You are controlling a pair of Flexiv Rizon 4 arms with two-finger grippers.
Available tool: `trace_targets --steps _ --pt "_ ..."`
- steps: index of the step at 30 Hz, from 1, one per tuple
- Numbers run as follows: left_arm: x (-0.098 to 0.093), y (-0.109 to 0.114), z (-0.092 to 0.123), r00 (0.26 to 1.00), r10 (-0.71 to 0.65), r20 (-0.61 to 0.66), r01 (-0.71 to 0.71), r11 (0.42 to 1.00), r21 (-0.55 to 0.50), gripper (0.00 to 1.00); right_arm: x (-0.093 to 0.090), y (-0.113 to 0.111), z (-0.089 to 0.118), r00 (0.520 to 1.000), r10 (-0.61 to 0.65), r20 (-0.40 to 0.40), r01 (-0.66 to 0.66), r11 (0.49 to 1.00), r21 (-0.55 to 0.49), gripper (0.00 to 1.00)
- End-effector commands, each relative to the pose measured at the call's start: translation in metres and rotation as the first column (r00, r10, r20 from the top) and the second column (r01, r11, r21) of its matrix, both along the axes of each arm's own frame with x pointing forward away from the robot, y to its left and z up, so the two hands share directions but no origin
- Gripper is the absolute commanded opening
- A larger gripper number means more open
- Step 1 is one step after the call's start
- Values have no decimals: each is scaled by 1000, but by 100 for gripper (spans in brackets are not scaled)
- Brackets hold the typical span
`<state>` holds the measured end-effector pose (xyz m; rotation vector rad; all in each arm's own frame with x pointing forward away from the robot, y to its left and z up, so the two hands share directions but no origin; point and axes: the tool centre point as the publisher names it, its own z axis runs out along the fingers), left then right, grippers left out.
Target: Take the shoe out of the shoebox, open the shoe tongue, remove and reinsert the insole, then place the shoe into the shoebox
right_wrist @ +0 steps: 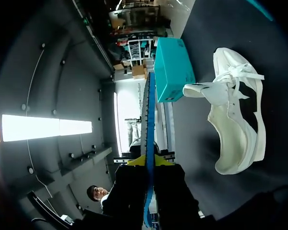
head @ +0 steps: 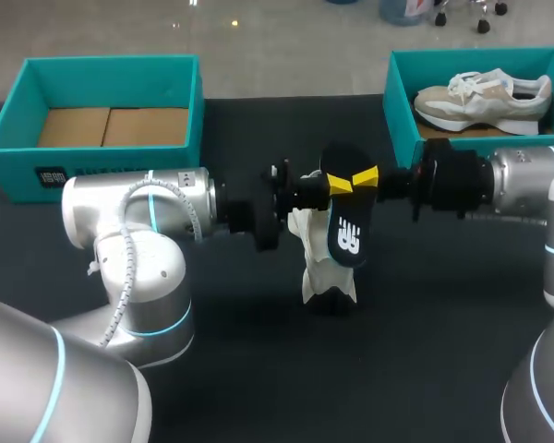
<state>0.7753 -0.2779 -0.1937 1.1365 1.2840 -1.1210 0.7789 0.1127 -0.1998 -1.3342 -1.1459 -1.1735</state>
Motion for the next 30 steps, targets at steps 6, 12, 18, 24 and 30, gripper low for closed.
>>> trace_targets --steps 6,12,18,24,30 --pt "-1 -3 -1 1000 0 1 0 1000 -1 0 1 0 -1 1000 2 1 -2 1000 -4 3" --pt "-1 -3 0 1000 -2 -11 2 1000 -1 0 -1 -11 -5 1000 -20 1 20 1000 -18 100" --pt "-1 -1 0 1000 -3 -24 3 1000 7 0 -2 -32 -6 999 -49 22 51 996 -75 100" --pt "-1 -1 0 999 -3 -41 4 1000 15 0 -3 -44 -6 998 -61 26 65 968 -241 100" --pt "-2 -2 0 998 -1 -60 3 1000 30 0 -3 -44 -6 998 -61 26 65 968 -241 100"
